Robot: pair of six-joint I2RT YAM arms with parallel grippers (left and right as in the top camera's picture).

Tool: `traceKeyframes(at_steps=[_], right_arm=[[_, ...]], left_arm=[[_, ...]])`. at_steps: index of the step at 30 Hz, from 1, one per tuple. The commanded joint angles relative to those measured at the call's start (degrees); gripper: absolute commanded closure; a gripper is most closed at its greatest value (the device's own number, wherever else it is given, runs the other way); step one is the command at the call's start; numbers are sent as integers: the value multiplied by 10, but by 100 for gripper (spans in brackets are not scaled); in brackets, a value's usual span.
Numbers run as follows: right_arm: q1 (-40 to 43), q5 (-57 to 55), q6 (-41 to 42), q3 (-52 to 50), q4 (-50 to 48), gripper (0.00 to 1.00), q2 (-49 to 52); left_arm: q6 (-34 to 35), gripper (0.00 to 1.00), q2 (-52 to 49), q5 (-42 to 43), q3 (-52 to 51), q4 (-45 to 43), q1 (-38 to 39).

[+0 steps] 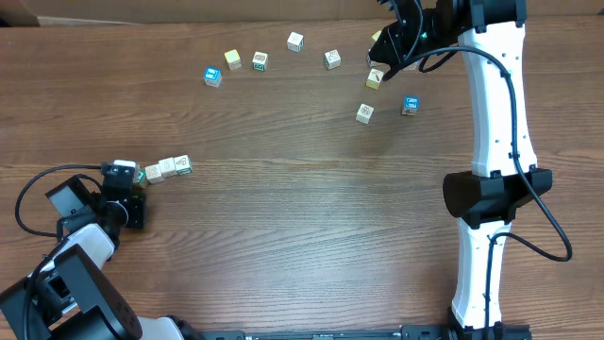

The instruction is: Form a horizontal line

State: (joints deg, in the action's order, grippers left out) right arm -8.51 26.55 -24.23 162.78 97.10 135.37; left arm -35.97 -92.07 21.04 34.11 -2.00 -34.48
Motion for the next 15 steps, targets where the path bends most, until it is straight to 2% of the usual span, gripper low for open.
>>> traceKeyframes(at_steps=[1, 15], right_arm=[[-1, -1, -5, 12, -1, 96, -16], [-1, -1, -5, 12, -1, 96, -16]], left_arm=[[8, 96, -2, 11, 9, -3, 4], [40, 96, -3, 33, 9, -43, 4]])
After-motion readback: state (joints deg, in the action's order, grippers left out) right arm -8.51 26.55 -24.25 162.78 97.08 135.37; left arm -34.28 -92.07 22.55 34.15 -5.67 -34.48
